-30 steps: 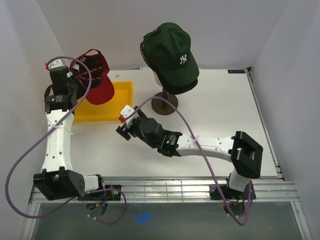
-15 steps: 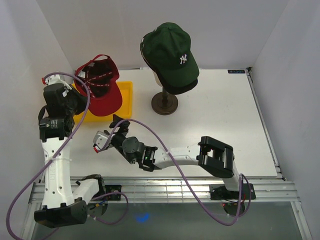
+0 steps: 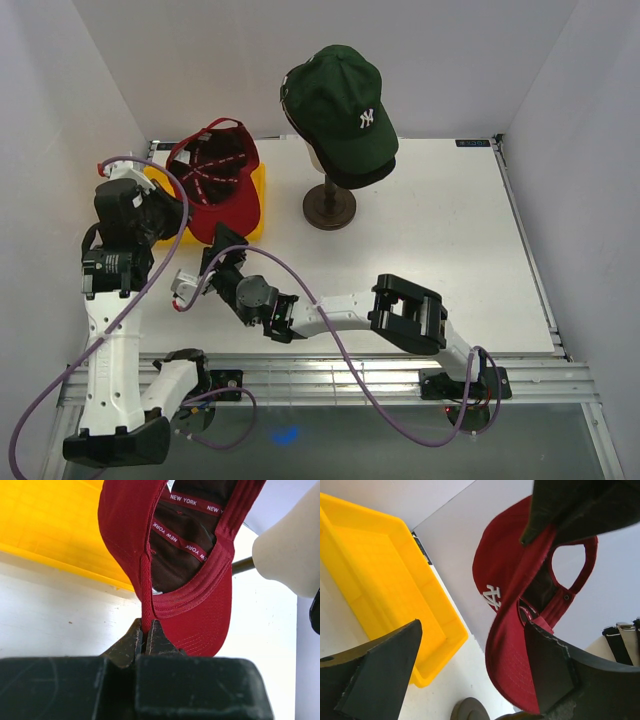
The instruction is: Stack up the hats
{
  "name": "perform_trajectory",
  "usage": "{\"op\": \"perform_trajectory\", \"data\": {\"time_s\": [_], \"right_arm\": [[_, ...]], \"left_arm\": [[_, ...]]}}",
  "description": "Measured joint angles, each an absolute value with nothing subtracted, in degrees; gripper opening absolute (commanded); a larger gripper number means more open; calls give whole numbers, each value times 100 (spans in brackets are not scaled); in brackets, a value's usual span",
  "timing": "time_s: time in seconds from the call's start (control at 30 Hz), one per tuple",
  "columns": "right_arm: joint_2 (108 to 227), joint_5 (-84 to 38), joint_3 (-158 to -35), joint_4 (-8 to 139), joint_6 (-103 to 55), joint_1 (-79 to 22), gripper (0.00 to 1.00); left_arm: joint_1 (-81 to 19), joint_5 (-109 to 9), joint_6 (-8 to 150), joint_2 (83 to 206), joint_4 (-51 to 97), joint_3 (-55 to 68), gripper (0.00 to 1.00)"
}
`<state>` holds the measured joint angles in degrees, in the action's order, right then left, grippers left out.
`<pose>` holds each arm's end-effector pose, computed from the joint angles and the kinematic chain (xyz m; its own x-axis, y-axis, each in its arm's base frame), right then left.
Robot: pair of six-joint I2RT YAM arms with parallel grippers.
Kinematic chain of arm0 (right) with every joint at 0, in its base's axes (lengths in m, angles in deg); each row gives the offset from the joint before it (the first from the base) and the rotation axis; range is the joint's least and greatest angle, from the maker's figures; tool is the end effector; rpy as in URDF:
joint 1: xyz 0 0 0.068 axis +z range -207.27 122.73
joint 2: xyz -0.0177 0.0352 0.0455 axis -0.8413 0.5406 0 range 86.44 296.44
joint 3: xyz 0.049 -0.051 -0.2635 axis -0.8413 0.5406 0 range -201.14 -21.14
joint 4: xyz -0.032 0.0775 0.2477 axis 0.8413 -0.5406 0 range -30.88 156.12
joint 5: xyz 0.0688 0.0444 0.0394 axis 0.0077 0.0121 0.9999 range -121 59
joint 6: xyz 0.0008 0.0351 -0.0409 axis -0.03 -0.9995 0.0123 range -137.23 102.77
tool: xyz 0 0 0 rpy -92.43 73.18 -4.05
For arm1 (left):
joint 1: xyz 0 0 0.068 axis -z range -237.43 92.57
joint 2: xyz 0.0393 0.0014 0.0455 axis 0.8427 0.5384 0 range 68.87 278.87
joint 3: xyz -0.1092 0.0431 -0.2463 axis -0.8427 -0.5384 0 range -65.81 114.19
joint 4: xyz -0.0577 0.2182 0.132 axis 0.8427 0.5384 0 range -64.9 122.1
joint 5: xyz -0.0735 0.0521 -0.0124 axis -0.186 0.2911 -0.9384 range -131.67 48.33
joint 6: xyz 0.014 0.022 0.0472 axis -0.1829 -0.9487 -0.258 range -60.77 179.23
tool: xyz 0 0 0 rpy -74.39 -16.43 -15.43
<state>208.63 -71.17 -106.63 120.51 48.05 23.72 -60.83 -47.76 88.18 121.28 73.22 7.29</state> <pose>0.0993 0.4798 0.2693 0.6181 -0.5344 -0.5764 -0.2321 0.5765 -0.7834 0.1639 0.0059 0.4150 -0.4191 -0.5072 -0.7531 -0.1919 0.8602 -0.4725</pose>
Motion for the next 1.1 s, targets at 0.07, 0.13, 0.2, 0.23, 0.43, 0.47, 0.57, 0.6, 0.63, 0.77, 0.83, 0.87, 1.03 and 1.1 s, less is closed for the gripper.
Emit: {"op": "perform_trajectory", "data": {"time_s": [0.07,0.13,0.2,0.23,0.43,0.47,0.57,0.6,0.63,0.77,0.83,0.87,1.03,1.1], "right_arm": [[20898,-7121,-10692,12060,4894,2359,79],[20898,-7125,-10692,12127,4966,2326,75],[20898,-7132,-10707,12206,5045,2286,68],[20898,-7134,-10718,12226,5065,2269,65],[20896,-7132,-10729,12422,5275,2162,30],[20893,-7136,-10729,12436,5301,2153,18],[20863,-7147,-10729,12543,5384,2144,8],[20854,-7152,-10729,12551,5393,2144,8],[20848,-7156,-10729,12567,5395,2144,8],[20762,-7178,-10727,12571,5421,2147,8],[20684,-7197,-10727,12547,5397,2149,8],[20625,-7217,-10727,12510,5334,2153,8],[20072,-7289,-10712,11834,4667,2188,8],[19724,-7285,-10683,11443,4230,2192,8]], "left_arm": [[-6004,-4772,8811,12128,7340,729,0],[-5941,-4769,8807,12128,7364,729,0],[-5897,-4772,8800,12128,7388,729,0],[-5877,-4772,8802,12125,7405,729,0],[-5700,-4728,8800,12128,7488,792,0],[-5663,-4728,8800,12128,7495,818,0],[-5619,-4715,8822,12141,7534,882,0],[-5617,-4713,8829,12149,7547,908,0],[-5615,-4713,8826,12156,7558,934,0],[-5593,-4765,8848,12173,7571,1057,8],[-5589,-4804,8816,12176,7571,1148,35],[-5580,-4817,8820,12184,7563,1207,44],[-5580,-4870,8781,12276,7305,1691,76],[-5580,-4883,8842,12357,7176,2003,78]]}}
